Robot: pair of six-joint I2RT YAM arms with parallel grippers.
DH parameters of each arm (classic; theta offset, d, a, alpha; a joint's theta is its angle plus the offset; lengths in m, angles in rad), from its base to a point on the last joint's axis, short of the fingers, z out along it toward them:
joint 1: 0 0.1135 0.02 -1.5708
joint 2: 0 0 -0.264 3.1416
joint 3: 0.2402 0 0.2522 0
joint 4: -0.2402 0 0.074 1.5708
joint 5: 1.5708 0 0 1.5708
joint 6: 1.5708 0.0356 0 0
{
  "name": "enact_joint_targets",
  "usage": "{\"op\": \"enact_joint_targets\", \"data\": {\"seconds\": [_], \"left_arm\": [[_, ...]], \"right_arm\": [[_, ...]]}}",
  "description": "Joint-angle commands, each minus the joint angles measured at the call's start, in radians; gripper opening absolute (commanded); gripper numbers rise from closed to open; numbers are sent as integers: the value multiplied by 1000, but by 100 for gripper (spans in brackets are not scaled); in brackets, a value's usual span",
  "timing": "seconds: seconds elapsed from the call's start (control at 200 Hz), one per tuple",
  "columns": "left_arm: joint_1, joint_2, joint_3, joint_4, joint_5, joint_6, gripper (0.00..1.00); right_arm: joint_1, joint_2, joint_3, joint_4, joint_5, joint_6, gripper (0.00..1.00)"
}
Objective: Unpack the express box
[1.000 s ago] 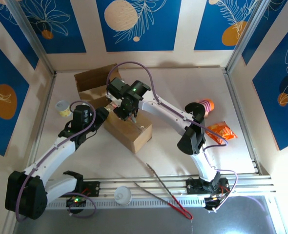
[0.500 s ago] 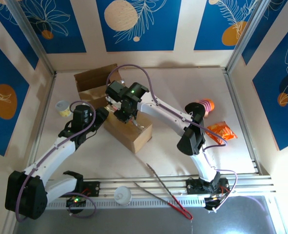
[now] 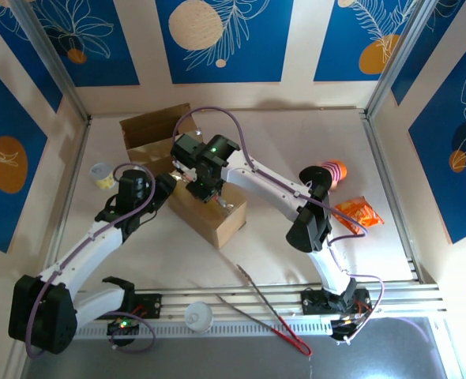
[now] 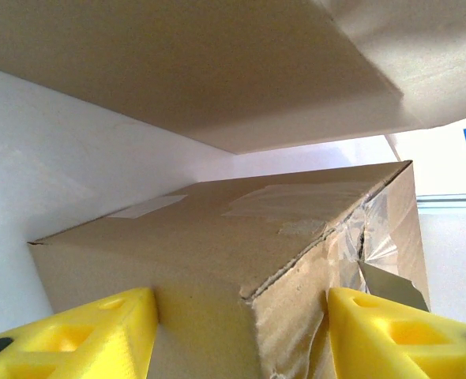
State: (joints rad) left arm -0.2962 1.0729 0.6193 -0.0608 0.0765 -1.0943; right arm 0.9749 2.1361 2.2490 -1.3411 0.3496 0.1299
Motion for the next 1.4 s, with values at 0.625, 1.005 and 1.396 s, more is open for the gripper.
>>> {"op": "enact_joint_targets", "data": {"seconds": [0.625,1.005,1.396], "left_arm": [[9,42,-47,-82,23,-10,57],[11,44,-53,-71,22,-13,57],[10,48,-65,-53,28,-15,57]], "right_arm": [[24,-48,24,-218,35,41,0],[35,-83,-11,-257,43,75,0],[49,-143,-107,-263,20,106,0]]}}
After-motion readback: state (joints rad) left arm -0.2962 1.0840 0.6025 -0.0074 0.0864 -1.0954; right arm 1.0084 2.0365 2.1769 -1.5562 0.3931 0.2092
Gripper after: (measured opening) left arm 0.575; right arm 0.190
